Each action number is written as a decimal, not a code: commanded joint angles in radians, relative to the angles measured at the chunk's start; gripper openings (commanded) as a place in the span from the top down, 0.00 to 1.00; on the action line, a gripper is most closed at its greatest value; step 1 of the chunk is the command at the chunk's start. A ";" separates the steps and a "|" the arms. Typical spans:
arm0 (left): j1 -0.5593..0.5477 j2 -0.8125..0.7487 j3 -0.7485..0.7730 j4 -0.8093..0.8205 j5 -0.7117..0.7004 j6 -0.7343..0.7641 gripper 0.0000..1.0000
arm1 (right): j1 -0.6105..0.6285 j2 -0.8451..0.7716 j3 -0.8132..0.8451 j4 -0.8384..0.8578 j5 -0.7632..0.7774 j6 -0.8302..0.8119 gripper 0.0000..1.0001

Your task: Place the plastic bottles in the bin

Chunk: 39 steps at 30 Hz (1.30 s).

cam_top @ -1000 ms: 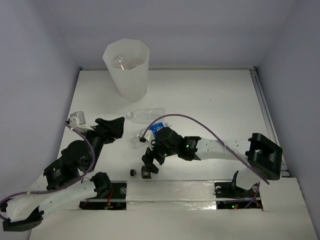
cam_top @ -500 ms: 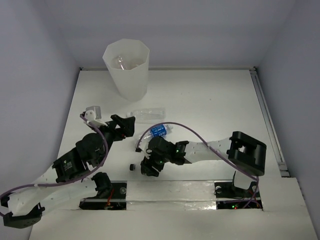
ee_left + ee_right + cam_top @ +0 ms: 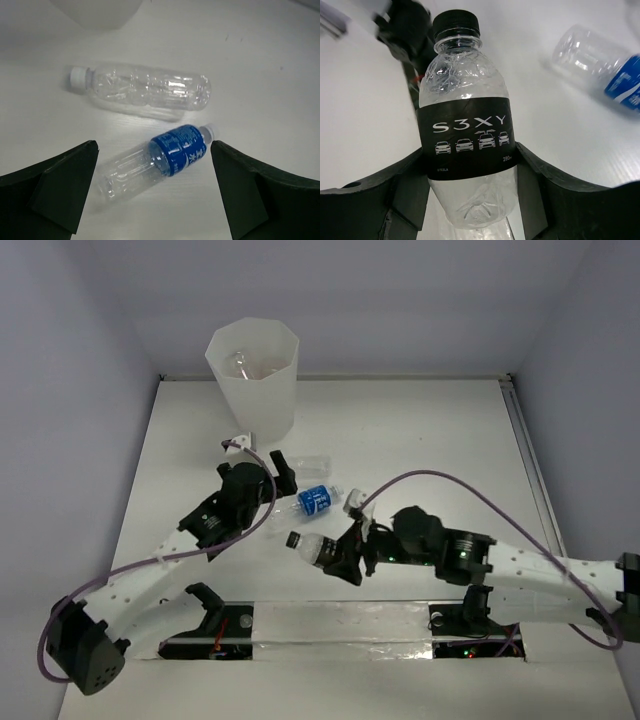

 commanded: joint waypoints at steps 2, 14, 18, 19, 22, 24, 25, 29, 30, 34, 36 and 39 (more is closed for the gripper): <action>0.005 0.068 -0.015 0.176 0.130 0.039 0.04 | 0.008 -0.200 0.029 -0.012 0.038 0.010 0.55; -0.095 0.258 -0.041 0.309 0.189 0.309 0.04 | 0.008 -0.414 0.131 -0.006 0.420 -0.060 0.56; -0.095 0.312 -0.044 0.344 0.200 0.354 0.03 | 0.008 -0.406 0.146 -0.012 0.488 -0.054 0.56; -0.095 0.341 -0.036 0.347 0.210 0.358 0.03 | 0.008 -0.401 0.157 -0.023 0.506 -0.057 0.56; -0.104 0.398 -0.026 0.346 0.227 0.372 0.03 | 0.008 -0.401 0.170 -0.041 0.535 -0.057 0.57; -0.104 0.421 -0.018 0.342 0.233 0.378 0.02 | 0.008 -0.406 0.177 -0.046 0.560 -0.057 0.57; -0.104 0.441 -0.015 0.341 0.253 0.380 0.02 | 0.008 -0.409 0.180 -0.044 0.567 -0.057 0.57; -0.116 0.496 -0.020 0.347 0.290 0.374 0.01 | 0.008 -0.369 0.222 -0.029 0.600 -0.094 0.57; -0.127 0.507 -0.021 0.346 0.295 0.371 0.01 | 0.008 -0.352 0.253 -0.027 0.622 -0.105 0.57; -0.136 0.564 -0.018 0.329 0.280 0.339 0.01 | -0.020 -0.273 0.313 0.025 0.627 -0.154 0.57; -0.136 0.579 -0.018 0.327 0.282 0.329 0.02 | -0.046 -0.217 0.339 0.064 0.583 -0.160 0.57; -0.145 0.608 -0.024 0.335 0.284 0.319 0.04 | -0.101 -0.122 0.402 0.115 0.511 -0.149 0.57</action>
